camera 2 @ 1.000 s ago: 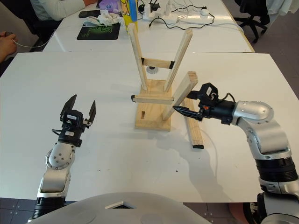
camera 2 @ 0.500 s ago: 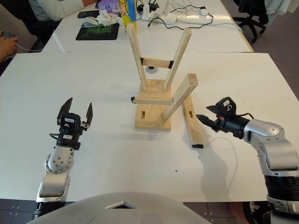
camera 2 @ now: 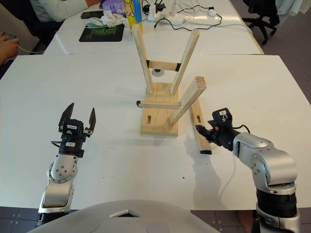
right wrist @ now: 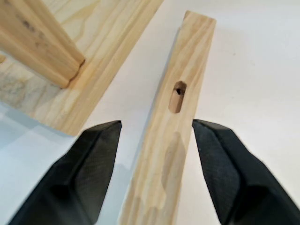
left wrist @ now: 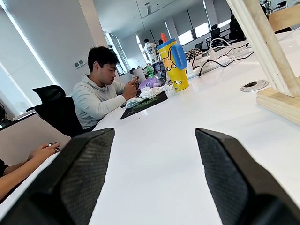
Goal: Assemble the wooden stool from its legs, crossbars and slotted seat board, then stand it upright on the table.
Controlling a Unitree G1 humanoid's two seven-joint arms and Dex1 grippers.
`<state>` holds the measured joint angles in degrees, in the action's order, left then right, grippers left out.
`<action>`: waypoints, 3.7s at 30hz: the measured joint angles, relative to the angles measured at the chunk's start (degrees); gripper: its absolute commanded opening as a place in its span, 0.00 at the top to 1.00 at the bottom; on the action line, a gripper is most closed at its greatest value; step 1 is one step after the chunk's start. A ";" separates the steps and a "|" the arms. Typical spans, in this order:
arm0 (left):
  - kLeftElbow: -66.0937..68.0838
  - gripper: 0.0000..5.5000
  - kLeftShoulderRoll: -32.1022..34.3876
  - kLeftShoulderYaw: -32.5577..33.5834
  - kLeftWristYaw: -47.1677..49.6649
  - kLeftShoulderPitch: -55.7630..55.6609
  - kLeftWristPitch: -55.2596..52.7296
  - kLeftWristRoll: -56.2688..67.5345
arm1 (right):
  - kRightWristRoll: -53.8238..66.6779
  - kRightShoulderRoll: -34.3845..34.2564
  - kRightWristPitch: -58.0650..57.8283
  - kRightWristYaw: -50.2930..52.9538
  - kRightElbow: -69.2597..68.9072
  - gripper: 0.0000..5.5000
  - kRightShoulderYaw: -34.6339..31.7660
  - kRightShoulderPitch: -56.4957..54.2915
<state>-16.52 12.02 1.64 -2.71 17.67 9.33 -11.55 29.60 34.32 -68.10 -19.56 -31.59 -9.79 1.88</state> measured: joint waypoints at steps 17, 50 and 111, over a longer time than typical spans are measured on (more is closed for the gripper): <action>0.00 0.42 -0.14 -0.63 0.18 -0.69 0.34 -0.40 | -6.20 -2.68 4.04 2.27 3.16 0.49 2.76 1.44; -0.25 0.42 -0.50 -0.86 0.04 -1.31 0.21 -0.27 | -9.11 -8.04 5.05 4.05 5.58 0.62 1.02 -5.77; -23.33 0.77 -1.86 8.05 29.15 -37.42 -27.52 107.50 | -0.04 -3.59 38.51 -27.42 8.68 0.62 12.96 -36.73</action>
<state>-39.84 10.16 9.69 26.44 -19.75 -18.19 95.95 29.57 30.73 -29.59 -46.99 -22.91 3.17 -34.85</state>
